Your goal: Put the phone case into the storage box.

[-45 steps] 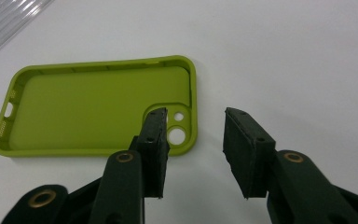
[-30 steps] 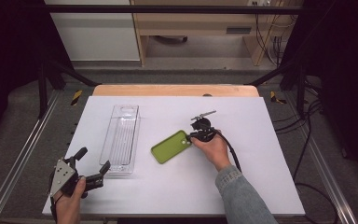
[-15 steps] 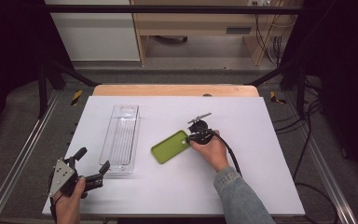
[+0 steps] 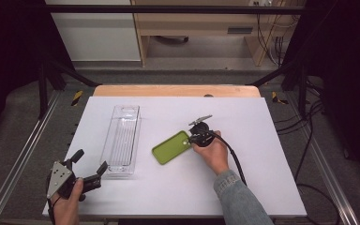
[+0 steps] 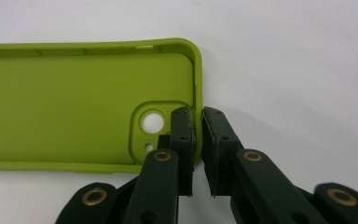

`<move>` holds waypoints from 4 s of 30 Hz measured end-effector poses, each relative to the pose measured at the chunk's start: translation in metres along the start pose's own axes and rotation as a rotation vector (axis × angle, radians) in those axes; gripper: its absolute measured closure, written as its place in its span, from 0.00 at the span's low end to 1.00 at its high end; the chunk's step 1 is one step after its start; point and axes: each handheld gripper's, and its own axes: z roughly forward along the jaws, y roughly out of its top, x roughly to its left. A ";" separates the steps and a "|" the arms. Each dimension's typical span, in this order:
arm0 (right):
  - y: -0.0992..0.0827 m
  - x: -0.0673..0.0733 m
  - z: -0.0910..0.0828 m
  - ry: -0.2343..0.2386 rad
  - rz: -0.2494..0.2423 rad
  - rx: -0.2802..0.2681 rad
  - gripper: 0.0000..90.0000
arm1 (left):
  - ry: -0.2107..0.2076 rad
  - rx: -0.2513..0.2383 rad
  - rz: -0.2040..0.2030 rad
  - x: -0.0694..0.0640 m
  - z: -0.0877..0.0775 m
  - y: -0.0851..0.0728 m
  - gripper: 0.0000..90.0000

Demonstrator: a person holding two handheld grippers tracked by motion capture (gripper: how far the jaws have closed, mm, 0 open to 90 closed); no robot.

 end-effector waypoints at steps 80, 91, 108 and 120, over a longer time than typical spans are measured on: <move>0.021 0.045 -0.124 -0.286 -0.433 -0.384 0.98 | -0.136 0.245 0.123 -0.072 0.081 0.115 0.04; 0.019 0.048 -0.125 -0.294 -0.441 -0.402 0.98 | -0.164 0.267 0.148 -0.085 0.097 0.120 0.05; 0.016 0.052 -0.129 -0.306 -0.459 -0.424 0.98 | -0.204 0.330 0.158 -0.098 0.115 0.115 0.12; 0.014 0.057 -0.129 -0.312 -0.481 -0.442 0.98 | -0.265 0.385 0.185 -0.110 0.129 0.118 0.19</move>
